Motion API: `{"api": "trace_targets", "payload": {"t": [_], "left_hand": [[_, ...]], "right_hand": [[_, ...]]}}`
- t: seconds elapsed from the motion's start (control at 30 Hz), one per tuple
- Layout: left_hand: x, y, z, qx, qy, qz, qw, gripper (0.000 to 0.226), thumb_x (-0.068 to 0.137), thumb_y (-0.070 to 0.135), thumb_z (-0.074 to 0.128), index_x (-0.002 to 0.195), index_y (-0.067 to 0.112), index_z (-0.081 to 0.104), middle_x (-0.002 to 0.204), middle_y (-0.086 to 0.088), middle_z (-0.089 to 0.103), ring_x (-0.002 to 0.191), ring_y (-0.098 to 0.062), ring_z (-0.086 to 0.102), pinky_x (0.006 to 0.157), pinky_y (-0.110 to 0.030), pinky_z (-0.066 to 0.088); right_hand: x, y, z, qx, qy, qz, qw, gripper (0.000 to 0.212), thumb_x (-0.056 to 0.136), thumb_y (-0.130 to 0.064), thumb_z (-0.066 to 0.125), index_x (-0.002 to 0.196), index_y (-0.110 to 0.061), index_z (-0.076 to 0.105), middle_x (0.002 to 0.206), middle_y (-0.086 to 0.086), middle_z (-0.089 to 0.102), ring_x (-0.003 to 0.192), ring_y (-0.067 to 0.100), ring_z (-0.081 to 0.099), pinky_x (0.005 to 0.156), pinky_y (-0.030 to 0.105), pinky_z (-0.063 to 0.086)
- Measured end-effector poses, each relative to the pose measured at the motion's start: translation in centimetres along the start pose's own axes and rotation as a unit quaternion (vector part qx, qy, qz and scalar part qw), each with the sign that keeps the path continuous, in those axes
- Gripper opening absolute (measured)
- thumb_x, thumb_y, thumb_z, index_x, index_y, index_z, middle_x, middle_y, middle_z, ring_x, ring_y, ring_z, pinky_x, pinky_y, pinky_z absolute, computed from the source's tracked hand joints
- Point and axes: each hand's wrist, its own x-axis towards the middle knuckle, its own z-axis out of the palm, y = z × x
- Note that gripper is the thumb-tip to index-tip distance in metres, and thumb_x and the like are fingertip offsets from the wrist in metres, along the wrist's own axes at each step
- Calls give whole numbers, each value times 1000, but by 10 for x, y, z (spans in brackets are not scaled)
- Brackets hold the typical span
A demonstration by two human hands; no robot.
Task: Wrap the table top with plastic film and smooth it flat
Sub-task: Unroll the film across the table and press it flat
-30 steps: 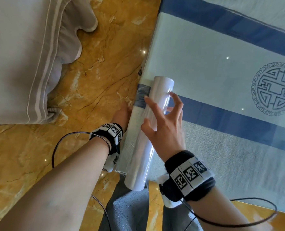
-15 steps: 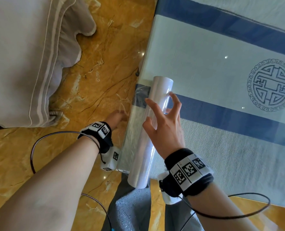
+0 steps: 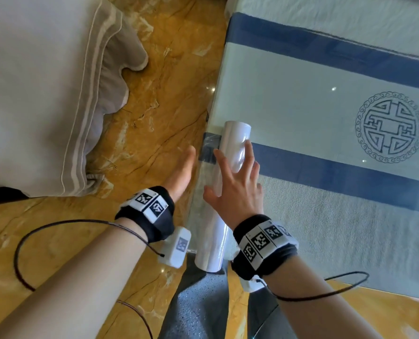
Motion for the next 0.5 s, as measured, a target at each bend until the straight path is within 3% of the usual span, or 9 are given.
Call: {"api": "trace_targets", "payload": {"t": [0.07, 0.1, 0.13, 0.23, 0.33, 0.43, 0.5], "left_hand": [[-1, 3, 25, -73, 8, 28, 997, 76, 85, 76, 31, 142, 27, 40, 148, 4, 39, 130, 3, 40, 104, -17, 33], [3, 2, 33, -59, 24, 47, 997, 59, 94, 64, 29, 136, 26, 47, 141, 4, 47, 120, 9, 46, 90, -6, 38], [6, 4, 38, -53, 30, 54, 997, 54, 100, 55, 24, 138, 23, 45, 142, 3, 47, 121, 6, 47, 84, -4, 38], [15, 8, 42, -75, 46, 17, 996, 58, 102, 50, 18, 144, 15, 39, 149, -9, 39, 136, -20, 39, 98, -21, 31], [21, 13, 41, -65, 98, 28, 993, 59, 102, 49, 20, 148, 13, 32, 155, -10, 30, 142, -22, 30, 111, -25, 20], [25, 10, 34, -14, 109, 32, 993, 62, 102, 51, 14, 153, 16, 15, 161, -5, 13, 147, -19, 15, 116, -30, 10], [29, 7, 28, -2, 110, 24, 994, 64, 101, 52, 12, 154, 17, 9, 162, -3, 6, 148, -18, 9, 117, -31, 6]], "right_hand": [[-1, 2, 7, -52, 18, -31, 998, 82, 79, -47, 61, 153, -28, 31, 165, 14, 1, 152, 33, 3, 114, 63, 25], [0, 3, 10, -83, 27, -63, 994, 80, 81, -44, 59, 154, -25, 31, 166, 10, 3, 153, 30, -1, 119, 61, 14], [2, 3, 12, -109, 31, -98, 989, 75, 84, -39, 57, 153, -24, 32, 166, 7, 5, 153, 27, -2, 120, 58, 8], [6, 9, 15, -111, -1, -171, 979, 49, 88, -29, 55, 137, -26, 56, 165, -1, 19, 153, 25, 4, 120, 58, 8], [5, 21, 13, -81, -20, -193, 978, 19, 88, -29, 56, 96, -27, 73, 160, 0, 33, 153, 28, 6, 117, 64, 12], [0, 32, 13, -71, -16, -181, 981, 20, 86, -37, 58, 100, -26, 69, 157, 3, 36, 153, 31, 7, 113, 70, 17], [-1, 37, 13, -89, -6, -185, 979, 32, 83, -46, 62, 105, -23, 66, 154, 3, 40, 152, 32, 12, 113, 69, 17]]}}
